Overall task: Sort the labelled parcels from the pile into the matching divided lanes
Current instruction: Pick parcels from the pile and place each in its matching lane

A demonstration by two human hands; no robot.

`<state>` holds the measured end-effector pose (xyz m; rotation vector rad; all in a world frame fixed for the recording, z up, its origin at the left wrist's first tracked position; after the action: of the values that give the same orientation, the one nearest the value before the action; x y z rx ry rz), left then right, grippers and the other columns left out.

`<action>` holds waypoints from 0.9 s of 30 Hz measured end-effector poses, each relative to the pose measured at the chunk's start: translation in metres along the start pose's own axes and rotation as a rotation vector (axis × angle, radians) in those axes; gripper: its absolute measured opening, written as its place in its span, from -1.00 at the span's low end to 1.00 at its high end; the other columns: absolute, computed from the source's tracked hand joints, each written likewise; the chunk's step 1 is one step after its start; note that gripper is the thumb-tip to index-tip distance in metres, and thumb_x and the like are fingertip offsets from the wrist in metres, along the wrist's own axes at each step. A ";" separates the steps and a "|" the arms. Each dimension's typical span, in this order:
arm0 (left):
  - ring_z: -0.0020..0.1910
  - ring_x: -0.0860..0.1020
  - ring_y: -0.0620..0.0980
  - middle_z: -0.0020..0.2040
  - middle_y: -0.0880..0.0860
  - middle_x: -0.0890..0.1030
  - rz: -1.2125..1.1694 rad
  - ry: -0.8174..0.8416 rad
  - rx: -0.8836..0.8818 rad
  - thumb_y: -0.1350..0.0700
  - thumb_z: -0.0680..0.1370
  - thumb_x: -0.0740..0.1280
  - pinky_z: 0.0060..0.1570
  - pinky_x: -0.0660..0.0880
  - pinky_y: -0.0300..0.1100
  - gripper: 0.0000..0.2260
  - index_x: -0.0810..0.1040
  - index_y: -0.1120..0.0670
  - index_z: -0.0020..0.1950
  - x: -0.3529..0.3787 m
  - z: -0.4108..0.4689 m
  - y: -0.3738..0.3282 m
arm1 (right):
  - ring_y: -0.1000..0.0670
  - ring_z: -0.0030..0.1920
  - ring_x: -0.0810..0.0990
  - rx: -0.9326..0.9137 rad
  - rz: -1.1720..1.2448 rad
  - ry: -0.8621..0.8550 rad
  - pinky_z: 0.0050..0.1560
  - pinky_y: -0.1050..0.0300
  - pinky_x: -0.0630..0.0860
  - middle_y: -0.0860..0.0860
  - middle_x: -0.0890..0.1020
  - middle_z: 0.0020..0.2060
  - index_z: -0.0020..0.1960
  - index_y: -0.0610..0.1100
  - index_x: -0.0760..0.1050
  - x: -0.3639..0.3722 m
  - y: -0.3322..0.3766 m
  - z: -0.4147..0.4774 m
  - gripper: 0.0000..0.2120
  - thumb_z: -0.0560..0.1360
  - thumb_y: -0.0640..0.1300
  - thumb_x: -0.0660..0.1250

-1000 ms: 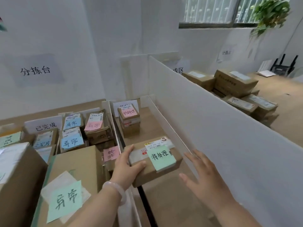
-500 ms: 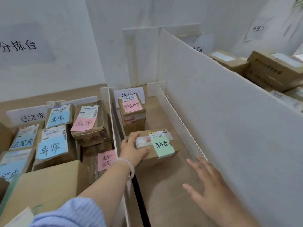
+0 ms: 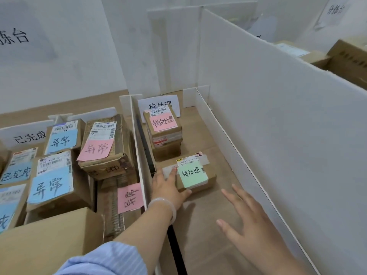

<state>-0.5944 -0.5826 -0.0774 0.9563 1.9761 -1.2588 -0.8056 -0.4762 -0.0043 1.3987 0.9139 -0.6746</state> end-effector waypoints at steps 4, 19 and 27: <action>0.57 -0.11 0.13 0.60 0.00 -0.12 0.069 -0.065 0.000 -0.20 0.52 0.35 0.53 0.04 0.14 -0.28 0.04 -0.22 0.58 -0.010 0.019 0.001 | 0.35 0.46 -0.09 -0.015 -0.029 0.004 0.42 0.35 -0.01 0.47 -0.16 0.44 0.35 0.54 -0.04 0.001 0.000 0.011 -0.39 0.30 0.50 -0.07; 0.57 0.03 0.07 0.61 0.01 0.03 0.246 -0.137 0.202 -0.27 0.53 0.28 0.52 0.10 0.06 -0.28 0.05 -0.14 0.59 -0.050 -0.024 -0.030 | 0.23 0.50 -0.13 -0.013 -0.117 -0.021 0.41 0.35 -0.19 0.37 -0.07 0.44 0.49 0.32 -0.03 -0.020 0.021 -0.009 -0.26 0.33 0.45 -0.10; 0.57 0.10 0.02 0.59 -0.02 0.16 0.308 -0.475 0.432 -0.18 0.52 0.33 0.53 0.03 0.07 -0.36 0.16 -0.19 0.55 -0.100 -0.194 -0.032 | 0.10 0.55 -0.21 -0.177 -0.218 0.025 0.55 0.01 -0.14 0.16 -0.07 0.57 0.56 0.19 -0.13 -0.039 0.074 -0.055 -0.08 0.25 0.50 -0.17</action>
<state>-0.5852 -0.4377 0.0885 0.9975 1.1704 -1.5835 -0.7706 -0.4198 0.0705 1.1632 1.1292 -0.7223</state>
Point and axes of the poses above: each hand's wrist, its own z-axis towards the middle knuckle, its own x-axis out of the palm, y = z × x, the point moved 4 cm from there along z, towards the middle knuckle
